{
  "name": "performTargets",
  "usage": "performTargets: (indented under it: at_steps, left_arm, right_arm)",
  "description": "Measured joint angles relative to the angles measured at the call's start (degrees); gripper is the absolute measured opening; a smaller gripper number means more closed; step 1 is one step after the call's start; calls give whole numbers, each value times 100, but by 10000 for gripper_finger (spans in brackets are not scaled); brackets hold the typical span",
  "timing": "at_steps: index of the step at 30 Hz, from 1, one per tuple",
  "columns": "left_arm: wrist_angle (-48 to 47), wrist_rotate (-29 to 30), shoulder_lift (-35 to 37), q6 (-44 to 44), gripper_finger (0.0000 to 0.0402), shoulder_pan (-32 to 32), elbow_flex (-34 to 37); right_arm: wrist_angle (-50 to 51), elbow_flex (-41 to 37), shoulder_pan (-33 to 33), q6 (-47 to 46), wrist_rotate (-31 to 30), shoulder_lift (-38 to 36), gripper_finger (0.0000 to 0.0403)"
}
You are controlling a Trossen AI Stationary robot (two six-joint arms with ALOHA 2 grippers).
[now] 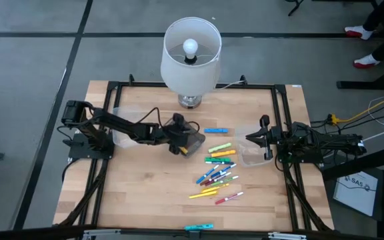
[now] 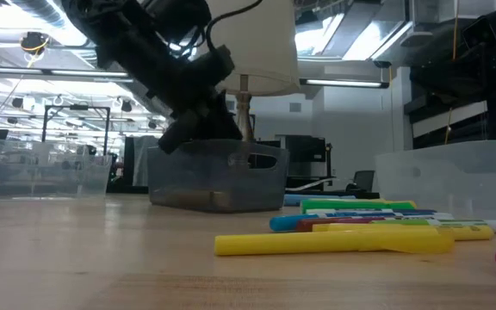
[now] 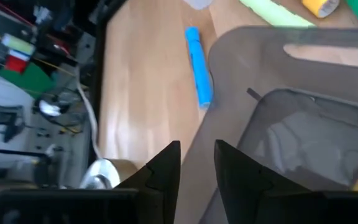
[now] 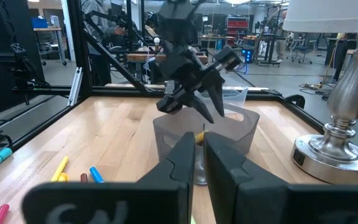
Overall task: Pick & Place Markers
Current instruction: Put the bottom yellow pen into the left transparent bin
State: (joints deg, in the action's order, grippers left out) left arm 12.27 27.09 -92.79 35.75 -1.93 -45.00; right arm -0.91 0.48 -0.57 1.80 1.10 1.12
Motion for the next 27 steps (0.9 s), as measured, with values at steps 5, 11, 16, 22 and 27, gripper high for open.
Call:
performTargets:
  at_steps: [5, 11, 16, 22, 27]
  left_arm:
    - [2, 634, 4, 468, 95, -330, -97]
    - [2, 1366, 4, 819, 90, -787, -199]
    - [1, 1859, 4, 1064, 89, -1180, -305]
    - [-2, 2251, 99, 1152, 88, -1676, -389]
    - [1, 2243, 297, 810, 90, -2084, -391]
  right_arm:
    - [0, 0, 1, 1, -1, -1, 35]
    - [0, 1, 1, 2, -2, -1, 35]
    - [0, -1, 1, 1, -1, -1, 35]
    - [0, 1, -1, 2, 0, 1, 35]
    - [0, 0, 0, 0, -2, -1, 35]
